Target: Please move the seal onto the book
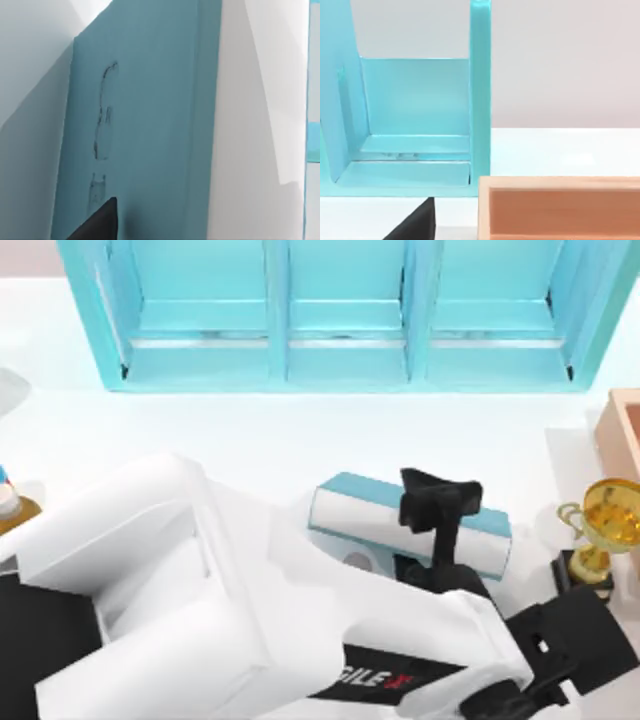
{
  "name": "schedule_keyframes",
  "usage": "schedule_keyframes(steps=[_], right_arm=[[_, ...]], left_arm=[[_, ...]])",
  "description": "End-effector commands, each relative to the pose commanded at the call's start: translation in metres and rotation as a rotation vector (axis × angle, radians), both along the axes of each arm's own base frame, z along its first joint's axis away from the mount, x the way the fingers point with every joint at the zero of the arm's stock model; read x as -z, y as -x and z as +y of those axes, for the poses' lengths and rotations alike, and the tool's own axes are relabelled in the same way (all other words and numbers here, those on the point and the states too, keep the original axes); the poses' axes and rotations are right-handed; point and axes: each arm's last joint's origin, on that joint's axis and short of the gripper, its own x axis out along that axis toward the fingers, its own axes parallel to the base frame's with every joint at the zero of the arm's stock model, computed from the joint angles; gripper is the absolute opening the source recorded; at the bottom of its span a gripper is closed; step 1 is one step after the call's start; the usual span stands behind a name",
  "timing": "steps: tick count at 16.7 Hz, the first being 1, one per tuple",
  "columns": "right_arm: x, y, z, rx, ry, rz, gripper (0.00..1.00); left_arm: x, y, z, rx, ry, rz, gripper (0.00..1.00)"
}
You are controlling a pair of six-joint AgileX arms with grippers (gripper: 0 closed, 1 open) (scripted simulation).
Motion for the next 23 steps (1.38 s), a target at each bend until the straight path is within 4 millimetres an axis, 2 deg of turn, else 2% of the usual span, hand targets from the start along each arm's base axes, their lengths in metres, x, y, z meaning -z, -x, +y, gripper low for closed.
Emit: schedule_keyframes(steps=[4,7,10,15,19,23], right_arm=[[0.0,0.0,0.0,0.0,0.0,0.0,1.0],[0.0,0.0,0.0,0.0,0.0,0.0,1.0],[0.0,0.0,0.0,0.0,0.0,0.0,1.0],[0.0,0.0,0.0,0.0,0.0,0.0,1.0],[0.0,0.0,0.0,0.0,0.0,0.0,1.0],[0.0,0.0,0.0,0.0,0.0,0.0,1.0]], left_arm=[[0.003,0.004,0.0,0.003,-0.004,0.01,1.0],[0.01,0.017,-0.002,0.008,-0.002,0.034,1.0],[0.013,0.039,-0.007,0.01,0.025,0.053,1.0],[0.007,0.086,-0.01,0.008,0.066,0.061,1.0],[-0.003,0.122,-0.005,0.006,0.044,0.042,1.0],[-0.009,0.144,0.001,0.004,0.009,0.013,1.0]])
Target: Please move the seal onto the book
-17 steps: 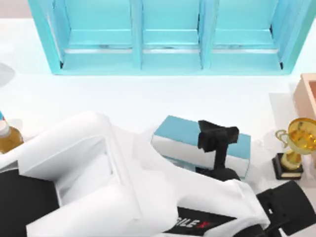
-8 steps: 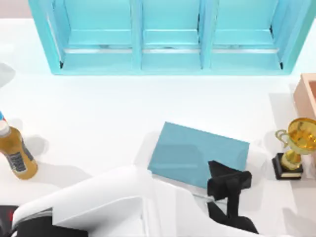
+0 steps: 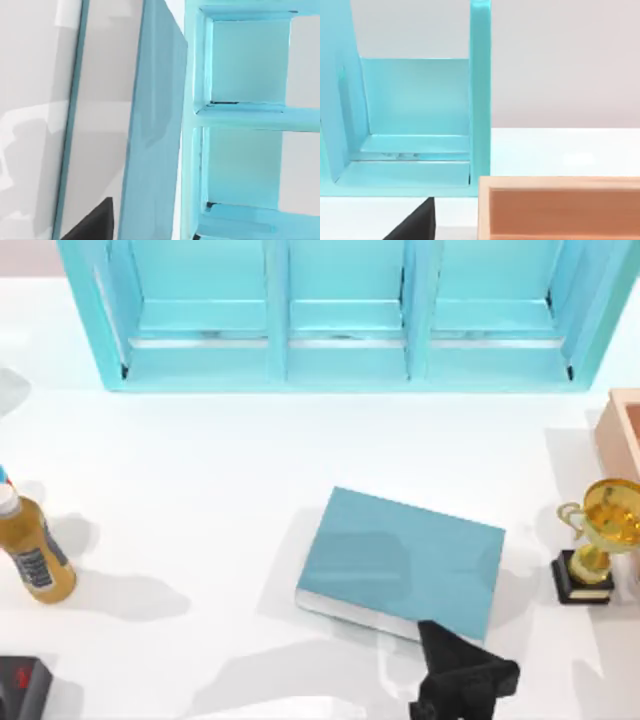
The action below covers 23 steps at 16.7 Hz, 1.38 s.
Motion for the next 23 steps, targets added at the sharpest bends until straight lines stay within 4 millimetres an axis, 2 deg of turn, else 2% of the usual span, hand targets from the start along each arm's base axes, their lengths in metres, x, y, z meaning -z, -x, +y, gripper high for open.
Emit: schedule_keyframes(steps=[6,11,14,17,20,23], right_arm=[[0.0,0.0,0.0,0.0,0.0,0.0,1.0],[0.0,0.0,0.0,0.0,0.0,0.0,1.0],[0.0,0.0,0.0,0.0,0.0,0.0,1.0],[0.0,0.0,0.0,0.0,0.0,0.0,1.0],[0.0,0.0,0.0,0.0,0.0,0.0,1.0],[0.0,0.0,0.0,0.0,0.0,0.0,1.0]], left_arm=[[-0.001,0.006,0.002,-0.003,-0.011,-0.011,1.0],[-0.007,-0.006,0.004,-0.04,-0.026,0.023,1.0],[-0.022,-0.033,0.013,-0.117,-0.061,0.122,1.0],[-0.046,-0.072,0.032,-0.189,-0.098,0.284,1.0],[-0.075,-0.116,0.068,-0.2,-0.119,0.489,1.0],[-0.105,-0.151,0.121,-0.097,-0.126,0.675,1.0]])
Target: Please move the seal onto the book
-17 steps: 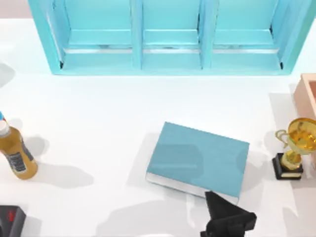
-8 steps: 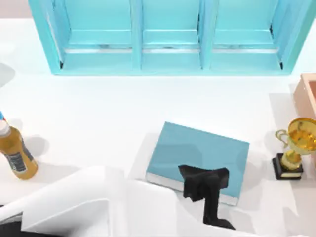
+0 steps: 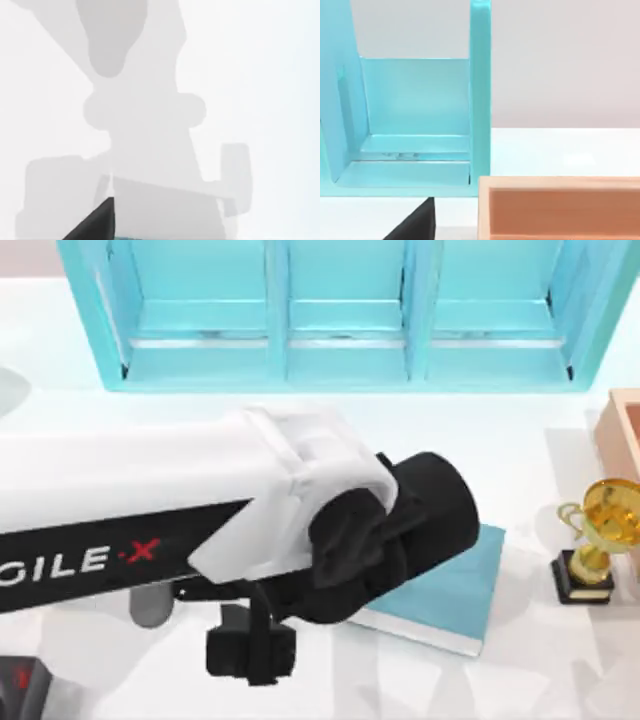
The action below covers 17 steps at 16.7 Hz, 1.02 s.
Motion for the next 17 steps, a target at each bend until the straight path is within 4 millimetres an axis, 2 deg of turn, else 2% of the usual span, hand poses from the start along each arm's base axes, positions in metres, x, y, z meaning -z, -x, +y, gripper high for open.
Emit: schedule_keyframes(steps=[2,4,6,9,13,17], right_arm=[[0.0,0.0,0.0,0.0,0.0,0.0,1.0],[0.0,0.0,0.0,0.0,0.0,0.0,1.0],[0.0,0.0,0.0,0.0,0.0,0.0,1.0],[0.0,0.0,0.0,0.0,0.0,0.0,1.0],[0.0,0.0,0.0,0.0,0.0,0.0,1.0],[0.0,0.0,0.0,0.0,0.0,0.0,1.0]], left_arm=[[-0.016,-0.014,0.041,0.122,0.03,0.082,1.0],[-0.027,-0.018,0.082,0.279,0.046,0.11,1.0],[-0.032,-0.014,0.121,0.448,0.031,0.085,1.0],[-0.03,0.002,0.17,0.677,-0.06,-0.037,1.0],[-0.013,0.033,0.214,0.9,-0.349,-0.262,1.0],[0.014,0.056,0.237,0.992,-0.751,-0.421,1.0]])
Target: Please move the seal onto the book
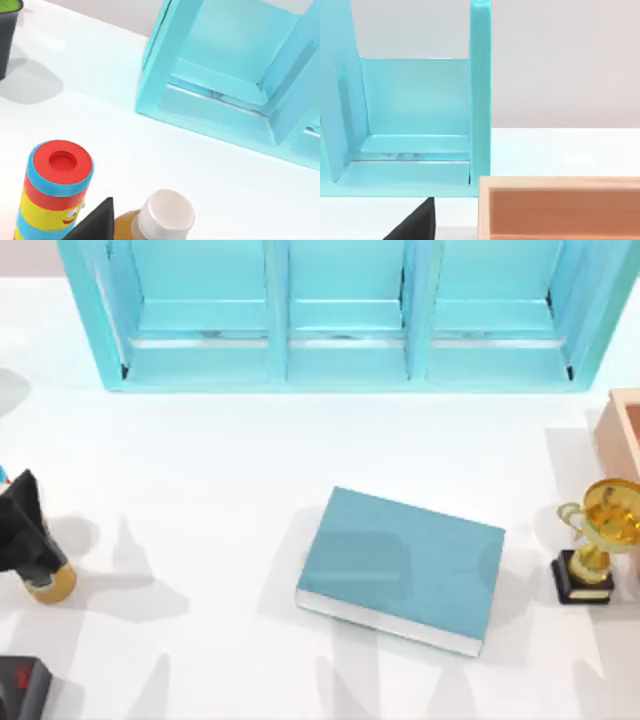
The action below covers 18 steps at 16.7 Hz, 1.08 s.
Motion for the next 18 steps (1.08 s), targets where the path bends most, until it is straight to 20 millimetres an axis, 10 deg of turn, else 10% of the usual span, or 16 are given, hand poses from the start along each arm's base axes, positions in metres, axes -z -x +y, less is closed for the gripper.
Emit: schedule_keyframes(steps=[7,18], right_arm=[[0.0,0.0,0.0,0.0,0.0,0.0,1.0],[-0.018,-0.001,-0.002,0.019,0.021,0.097,1.0]], left_arm=[[0.038,0.011,0.015,-0.022,-0.338,-0.27,1.0],[0.041,0.012,0.015,-0.026,-0.354,-0.279,1.0]])
